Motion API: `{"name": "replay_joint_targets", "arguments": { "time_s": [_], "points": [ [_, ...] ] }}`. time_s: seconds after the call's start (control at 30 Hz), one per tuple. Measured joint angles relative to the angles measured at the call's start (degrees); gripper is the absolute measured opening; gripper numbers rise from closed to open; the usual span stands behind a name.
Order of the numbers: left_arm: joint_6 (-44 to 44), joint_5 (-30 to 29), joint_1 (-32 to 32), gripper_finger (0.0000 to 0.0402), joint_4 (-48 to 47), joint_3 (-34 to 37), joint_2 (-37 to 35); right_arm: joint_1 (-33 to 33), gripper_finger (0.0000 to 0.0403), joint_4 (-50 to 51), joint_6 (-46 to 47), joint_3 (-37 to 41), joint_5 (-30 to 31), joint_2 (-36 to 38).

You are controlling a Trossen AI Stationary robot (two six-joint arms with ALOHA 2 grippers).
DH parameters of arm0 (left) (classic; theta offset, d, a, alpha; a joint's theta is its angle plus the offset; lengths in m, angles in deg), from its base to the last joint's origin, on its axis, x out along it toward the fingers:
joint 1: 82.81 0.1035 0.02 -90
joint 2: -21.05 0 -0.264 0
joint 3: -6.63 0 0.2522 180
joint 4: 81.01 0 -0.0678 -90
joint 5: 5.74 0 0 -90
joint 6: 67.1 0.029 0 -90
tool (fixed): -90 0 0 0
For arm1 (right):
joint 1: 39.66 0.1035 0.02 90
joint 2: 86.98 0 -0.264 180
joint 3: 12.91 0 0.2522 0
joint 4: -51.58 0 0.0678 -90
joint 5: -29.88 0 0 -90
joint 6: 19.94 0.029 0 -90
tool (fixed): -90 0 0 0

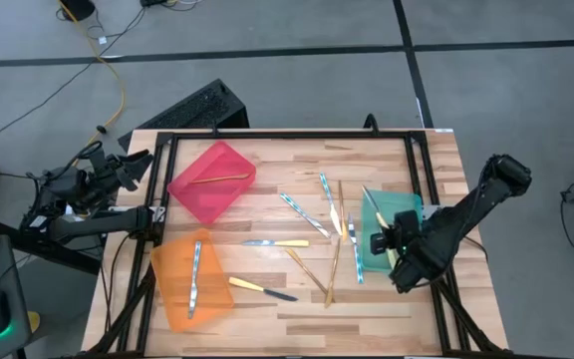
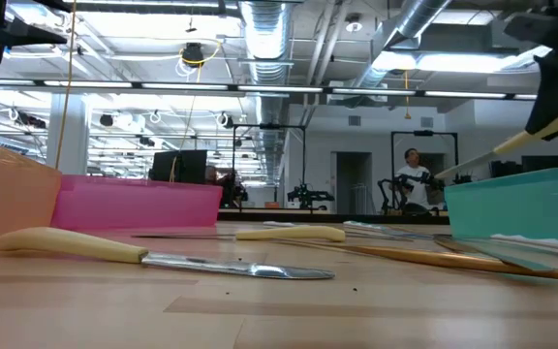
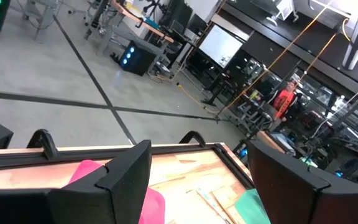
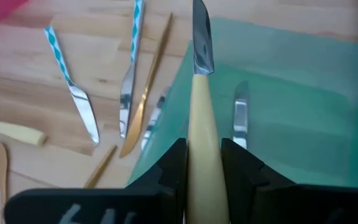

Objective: Sort silverware by color (type)
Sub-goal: Put the yellow knife into the green bin

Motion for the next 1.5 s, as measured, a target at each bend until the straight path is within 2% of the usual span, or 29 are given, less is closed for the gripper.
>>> {"name": "replay_joint_targets", "arguments": {
  "time_s": [0.33,0.63,0.87,1.23,1.5],
  "points": [
    [0.0,-0.3,0.0,0.0247,0.0,0.0,0.0,3.7,0.0089,7.4,-0.1,-5.6,-1.4,0.0],
    [0.0,-0.3,0.0,0.0247,0.0,0.0,0.0,5.8,0.0089,8.2,0.1,-6.5,-10.6,-0.3],
    [0.0,-0.3,0.0,0.0247,0.0,0.0,0.0,7.8,0.0089,8.1,-0.1,-6.5,-16.6,-4.5],
    [0.2,-0.3,0.0,0.0247,-0.1,0.0,0.0,8.3,0.0089,6.3,-0.4,-6.4,-20.3,-14.0],
    [0.9,-1.6,0.0,0.0247,-0.2,0.0,0.0,8.3,0.0089,4.9,-0.4,-6.4,-21.9,-17.6]
  ]
}}
